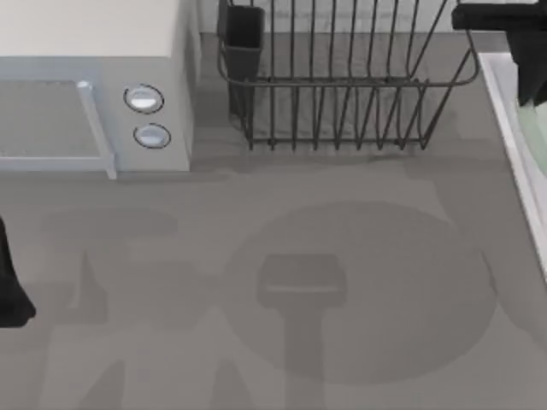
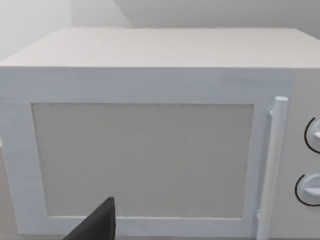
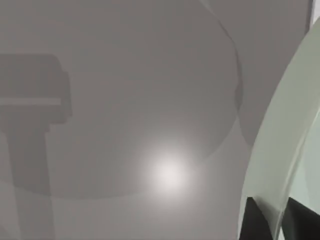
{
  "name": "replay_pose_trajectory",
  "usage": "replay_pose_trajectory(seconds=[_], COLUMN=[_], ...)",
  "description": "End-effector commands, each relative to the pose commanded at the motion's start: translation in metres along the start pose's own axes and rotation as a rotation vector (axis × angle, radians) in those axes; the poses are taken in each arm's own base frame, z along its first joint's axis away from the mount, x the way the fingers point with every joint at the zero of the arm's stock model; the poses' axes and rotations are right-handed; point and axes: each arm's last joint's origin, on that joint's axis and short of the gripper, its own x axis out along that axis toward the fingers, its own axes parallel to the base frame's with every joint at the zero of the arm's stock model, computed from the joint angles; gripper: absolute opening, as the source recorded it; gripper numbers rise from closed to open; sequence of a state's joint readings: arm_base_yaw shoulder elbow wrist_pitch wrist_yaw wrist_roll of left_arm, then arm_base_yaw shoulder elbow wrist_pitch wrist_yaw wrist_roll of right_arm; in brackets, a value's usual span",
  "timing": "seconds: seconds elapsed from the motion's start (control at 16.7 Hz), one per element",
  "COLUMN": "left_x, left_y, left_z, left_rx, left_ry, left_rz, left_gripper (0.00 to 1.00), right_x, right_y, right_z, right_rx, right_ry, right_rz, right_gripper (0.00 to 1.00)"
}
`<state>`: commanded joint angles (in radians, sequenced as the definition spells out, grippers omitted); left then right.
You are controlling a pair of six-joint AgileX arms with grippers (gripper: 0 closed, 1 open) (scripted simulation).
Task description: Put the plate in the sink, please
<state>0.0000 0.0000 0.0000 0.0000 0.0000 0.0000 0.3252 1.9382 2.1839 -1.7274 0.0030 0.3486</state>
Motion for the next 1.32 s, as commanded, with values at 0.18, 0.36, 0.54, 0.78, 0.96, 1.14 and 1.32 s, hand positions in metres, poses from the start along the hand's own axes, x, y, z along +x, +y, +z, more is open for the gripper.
replay_pose_trajectory(seconds=[0.18,0.36,0.54,0.78,0.96,1.14,1.32], left_x=[0.0,0.0,0.0,0.0,0.0,0.0,0.0], left_y=[0.0,0.0,0.0,0.0,0.0,0.0,0.0], left_z=[0.0,0.0,0.0,0.0,0.0,0.0,0.0], left_rx=[0.0,0.0,0.0,0.0,0.0,0.0,0.0], left_ry=[0.0,0.0,0.0,0.0,0.0,0.0,0.0], left_rz=[0.0,0.0,0.0,0.0,0.0,0.0,0.0], left_gripper=[1.0,1.0,1.0,1.0,1.0,1.0,1.0], right_x=[0.018,0.058,0.109,0.152,0.158,0.158,0.158], right_y=[-0.016,-0.046,-0.091,-0.143,-0.153,-0.153,-0.153], right_z=[0.036,0.086,0.127,0.149,0.151,0.151,0.151], right_rx=[-0.001,-0.003,-0.005,-0.006,-0.006,-0.006,-0.006], right_ry=[0.013,0.043,0.075,0.082,0.081,0.081,0.081], right_rz=[-0.011,-0.023,-0.029,-0.029,-0.029,-0.029,-0.029], right_gripper=[0.0,0.0,0.0,0.0,0.0,0.0,0.23])
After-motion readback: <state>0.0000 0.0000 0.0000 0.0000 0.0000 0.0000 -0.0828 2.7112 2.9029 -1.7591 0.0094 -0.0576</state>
